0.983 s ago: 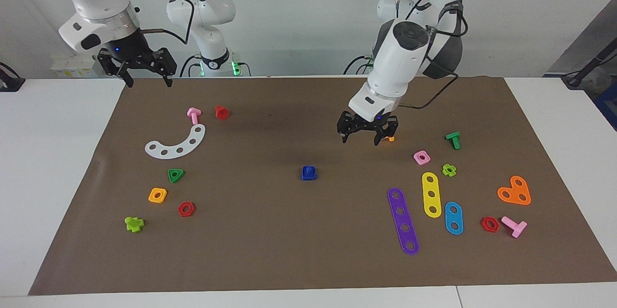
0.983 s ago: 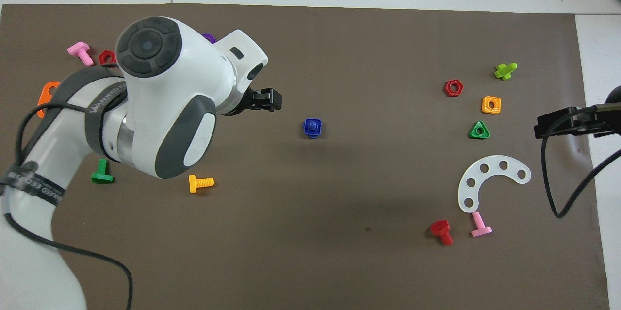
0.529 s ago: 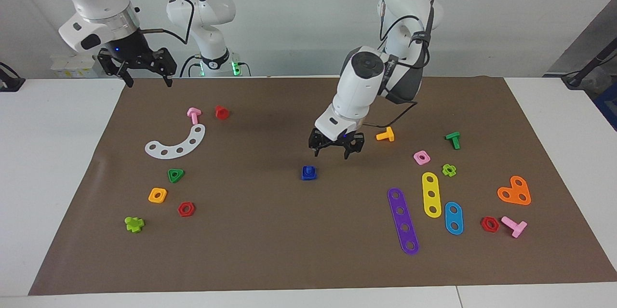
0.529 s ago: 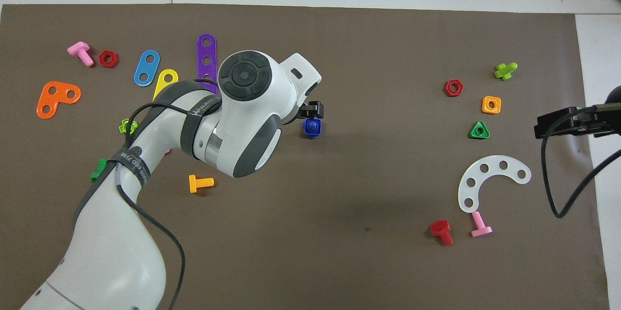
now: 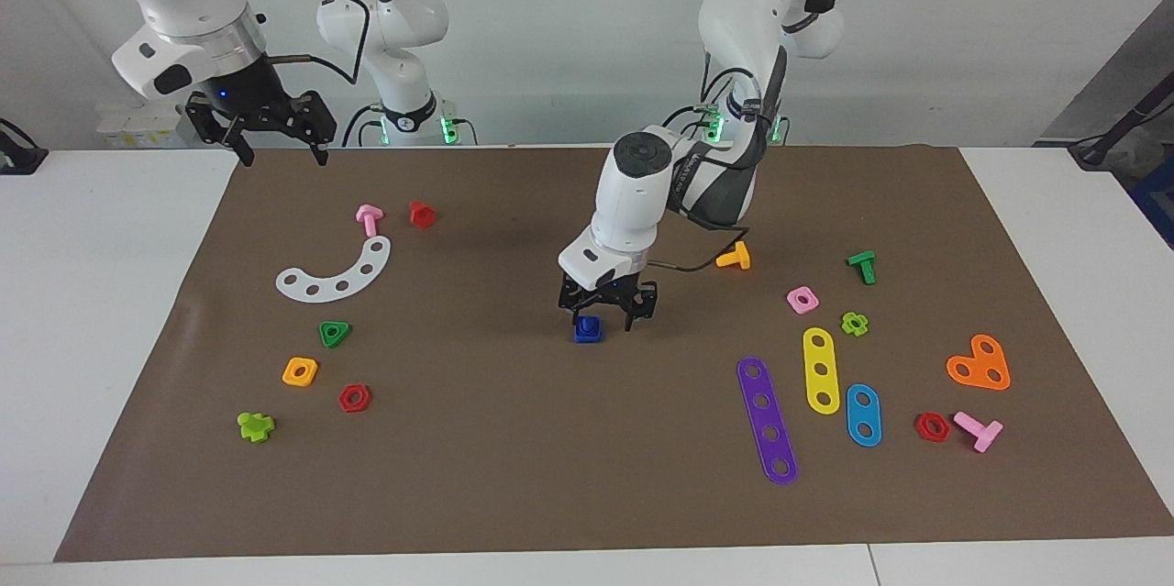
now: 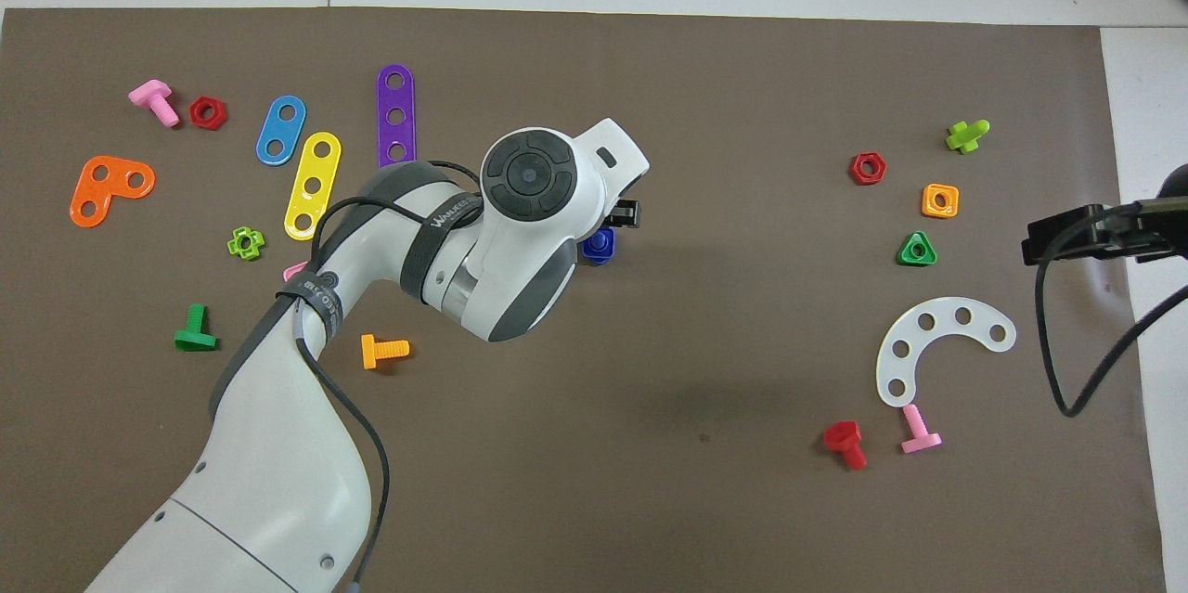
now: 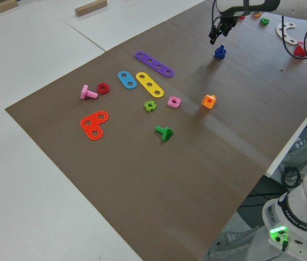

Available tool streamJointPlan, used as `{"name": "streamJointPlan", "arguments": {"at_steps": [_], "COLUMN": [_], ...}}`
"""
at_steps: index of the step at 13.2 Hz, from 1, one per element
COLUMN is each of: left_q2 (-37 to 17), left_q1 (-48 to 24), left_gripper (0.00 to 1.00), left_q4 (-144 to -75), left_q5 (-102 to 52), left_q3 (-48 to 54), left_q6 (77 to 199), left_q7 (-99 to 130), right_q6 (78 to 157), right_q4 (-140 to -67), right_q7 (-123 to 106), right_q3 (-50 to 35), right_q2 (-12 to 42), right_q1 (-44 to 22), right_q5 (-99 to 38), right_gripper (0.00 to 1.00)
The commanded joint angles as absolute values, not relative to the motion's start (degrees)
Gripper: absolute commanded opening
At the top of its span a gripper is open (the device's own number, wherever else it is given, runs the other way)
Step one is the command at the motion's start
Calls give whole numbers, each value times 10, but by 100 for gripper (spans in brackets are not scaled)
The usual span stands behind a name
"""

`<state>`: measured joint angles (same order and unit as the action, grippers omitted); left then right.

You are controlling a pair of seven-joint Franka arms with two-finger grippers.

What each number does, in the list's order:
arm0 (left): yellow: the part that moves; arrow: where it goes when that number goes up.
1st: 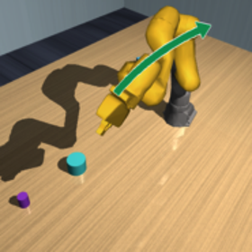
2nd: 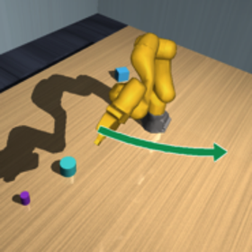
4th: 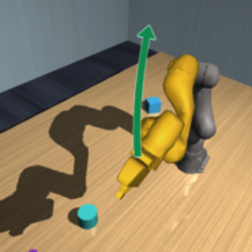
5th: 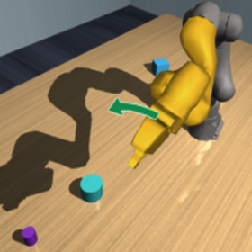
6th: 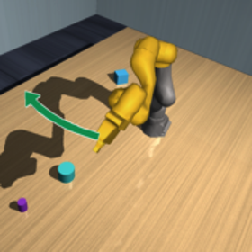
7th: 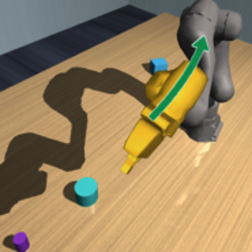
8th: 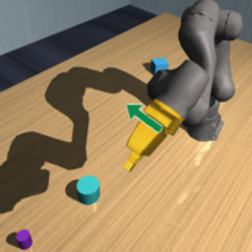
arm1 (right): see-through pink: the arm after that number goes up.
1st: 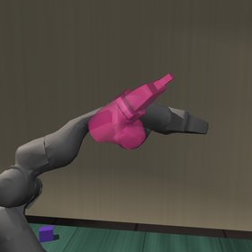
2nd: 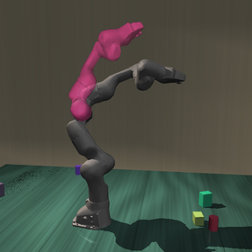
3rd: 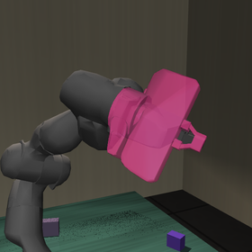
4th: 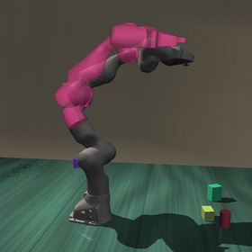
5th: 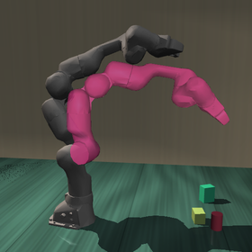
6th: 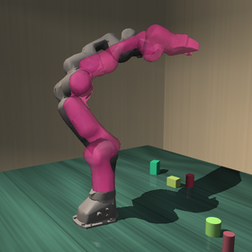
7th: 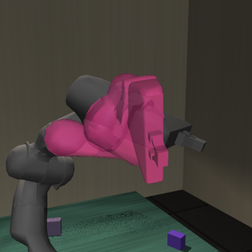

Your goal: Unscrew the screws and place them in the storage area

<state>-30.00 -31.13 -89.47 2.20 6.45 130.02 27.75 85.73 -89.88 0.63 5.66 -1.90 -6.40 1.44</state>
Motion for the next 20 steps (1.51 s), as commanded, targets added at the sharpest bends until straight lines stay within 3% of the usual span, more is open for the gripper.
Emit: {"name": "streamJointPlan", "arguments": {"at_steps": [1,11,20], "left_q2": [-321,-348,-346], "left_q1": [-322,-343,-348], "left_gripper": [90,86,68], "left_q4": [-886,-883,-886], "left_q5": [50,68,67], "left_q3": [54,55,54], "left_q6": [1314,1315,1297], "left_q7": [284,282,281], "right_q6": [862,862,862], "right_q4": [-912,-912,-912], "right_q7": [-11,-11,-11], "right_q3": [53,53,53], "right_q2": [-33,-32,-33], "right_q1": [-58,-58,-58], "right_q5": [7,7,8], "right_gripper": [100,100,100]}}
